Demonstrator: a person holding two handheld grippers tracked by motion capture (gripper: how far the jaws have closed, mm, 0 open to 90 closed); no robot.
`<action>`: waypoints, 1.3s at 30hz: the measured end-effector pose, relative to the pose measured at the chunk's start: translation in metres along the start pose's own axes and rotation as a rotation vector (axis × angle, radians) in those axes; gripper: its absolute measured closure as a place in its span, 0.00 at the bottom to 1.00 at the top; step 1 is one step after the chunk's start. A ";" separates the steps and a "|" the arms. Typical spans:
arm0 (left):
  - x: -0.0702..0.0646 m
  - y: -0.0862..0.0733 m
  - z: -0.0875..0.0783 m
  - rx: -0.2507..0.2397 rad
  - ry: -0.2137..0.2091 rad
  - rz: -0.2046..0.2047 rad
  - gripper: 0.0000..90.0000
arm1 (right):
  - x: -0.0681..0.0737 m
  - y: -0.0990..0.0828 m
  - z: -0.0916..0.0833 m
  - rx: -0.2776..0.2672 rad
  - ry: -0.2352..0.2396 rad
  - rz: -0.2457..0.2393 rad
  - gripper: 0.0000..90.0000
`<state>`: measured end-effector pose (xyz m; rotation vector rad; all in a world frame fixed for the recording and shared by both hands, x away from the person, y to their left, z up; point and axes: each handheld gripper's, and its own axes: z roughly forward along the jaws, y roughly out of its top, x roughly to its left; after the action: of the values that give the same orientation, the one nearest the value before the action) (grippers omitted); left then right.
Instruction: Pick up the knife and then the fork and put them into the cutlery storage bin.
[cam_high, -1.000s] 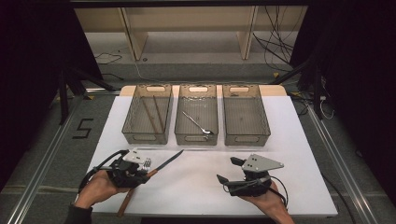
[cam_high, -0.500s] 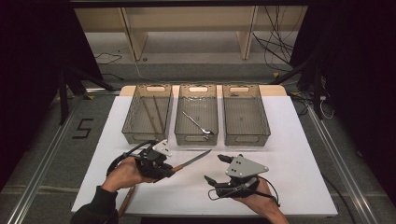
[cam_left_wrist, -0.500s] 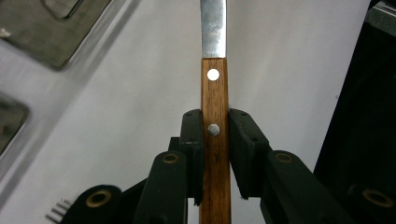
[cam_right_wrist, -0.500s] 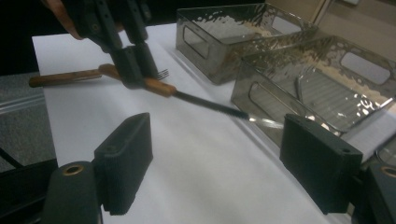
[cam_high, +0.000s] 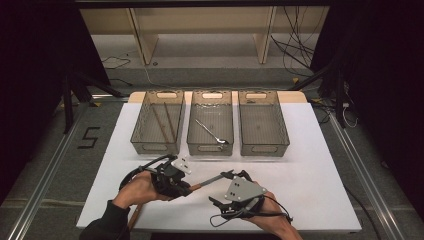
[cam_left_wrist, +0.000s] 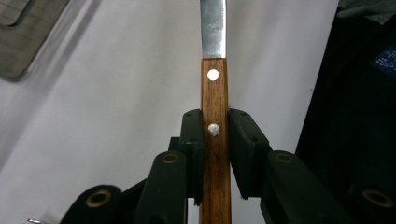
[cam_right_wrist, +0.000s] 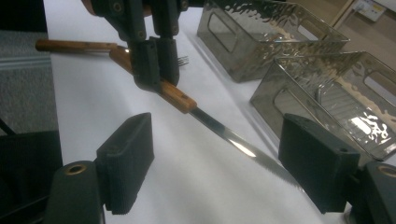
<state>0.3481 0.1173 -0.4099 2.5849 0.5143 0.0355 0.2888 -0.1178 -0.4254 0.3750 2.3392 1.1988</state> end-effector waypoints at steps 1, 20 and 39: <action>-0.001 0.001 0.001 0.008 0.001 0.005 0.84 | 0.002 0.000 0.001 0.003 -0.002 -0.018 0.30; -0.015 0.010 0.009 0.047 -0.031 0.040 0.84 | 0.035 -0.008 0.026 0.124 -0.096 -0.362 0.41; -0.019 0.012 0.014 0.060 -0.067 0.052 0.84 | 0.057 -0.019 0.037 0.163 -0.205 -0.667 0.68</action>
<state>0.3365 0.0943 -0.4154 2.6480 0.4296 -0.0494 0.2598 -0.0780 -0.4766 -0.2172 2.1234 0.6191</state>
